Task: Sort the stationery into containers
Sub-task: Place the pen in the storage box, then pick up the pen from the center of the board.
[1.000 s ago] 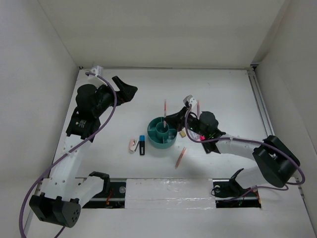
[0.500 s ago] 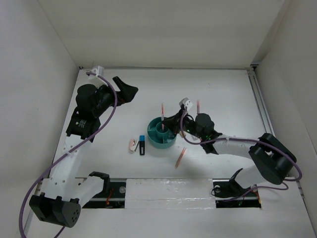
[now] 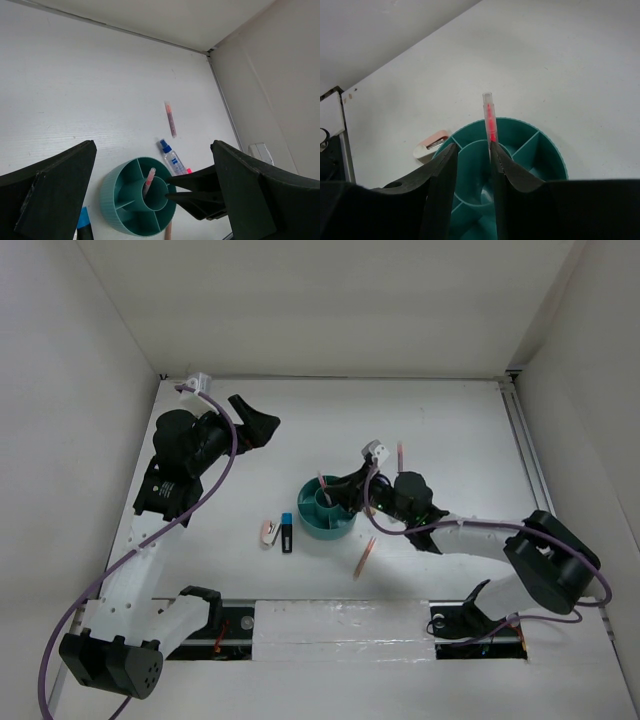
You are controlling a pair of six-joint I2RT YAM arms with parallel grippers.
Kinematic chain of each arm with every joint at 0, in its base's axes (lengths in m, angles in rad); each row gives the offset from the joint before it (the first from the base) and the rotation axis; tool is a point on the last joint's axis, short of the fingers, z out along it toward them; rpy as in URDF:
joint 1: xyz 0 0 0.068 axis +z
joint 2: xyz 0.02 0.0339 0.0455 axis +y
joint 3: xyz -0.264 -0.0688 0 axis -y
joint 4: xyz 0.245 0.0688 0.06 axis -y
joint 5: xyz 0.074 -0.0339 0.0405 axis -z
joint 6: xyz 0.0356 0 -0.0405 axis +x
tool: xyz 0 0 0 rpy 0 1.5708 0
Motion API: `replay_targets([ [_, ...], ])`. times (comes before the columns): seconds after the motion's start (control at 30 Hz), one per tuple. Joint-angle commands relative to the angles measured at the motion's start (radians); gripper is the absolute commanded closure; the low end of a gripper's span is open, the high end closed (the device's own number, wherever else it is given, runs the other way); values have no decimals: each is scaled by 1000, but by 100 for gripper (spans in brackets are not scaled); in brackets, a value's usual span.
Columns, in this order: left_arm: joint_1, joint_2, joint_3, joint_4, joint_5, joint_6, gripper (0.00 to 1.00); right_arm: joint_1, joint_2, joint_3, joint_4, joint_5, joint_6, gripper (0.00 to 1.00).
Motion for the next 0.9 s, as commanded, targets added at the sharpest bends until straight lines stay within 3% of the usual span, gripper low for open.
replay_targets([
  [0.0, 5, -12, 29, 39, 16, 14, 0, 9, -91, -26, 69, 17, 10, 61],
  [0.23, 5, -22, 29, 39, -22, 14, 0, -4, -301, 4, -108, 163, 0, 47],
  [0.33, 5, -12, 38, -4, -88, 14, 0, -64, -302, 110, -376, 354, 34, 27],
  [0.5, 5, 61, 104, -142, -269, 5, 0, -196, -83, 472, -926, 554, 161, 27],
  [0.6, 5, 123, 150, -227, -373, -4, 0, -302, 50, 632, -1072, 547, 171, 28],
  [0.7, 5, 169, 171, -248, -373, -4, 0, -385, 155, 778, -1192, 461, 119, 34],
  [0.77, 5, 178, 171, -257, -361, -4, 0, -425, 275, 898, -1324, 461, 100, 45],
  [0.87, 5, 178, 181, -257, -370, -4, 0, -449, 373, 943, -1370, 424, 77, 49],
])
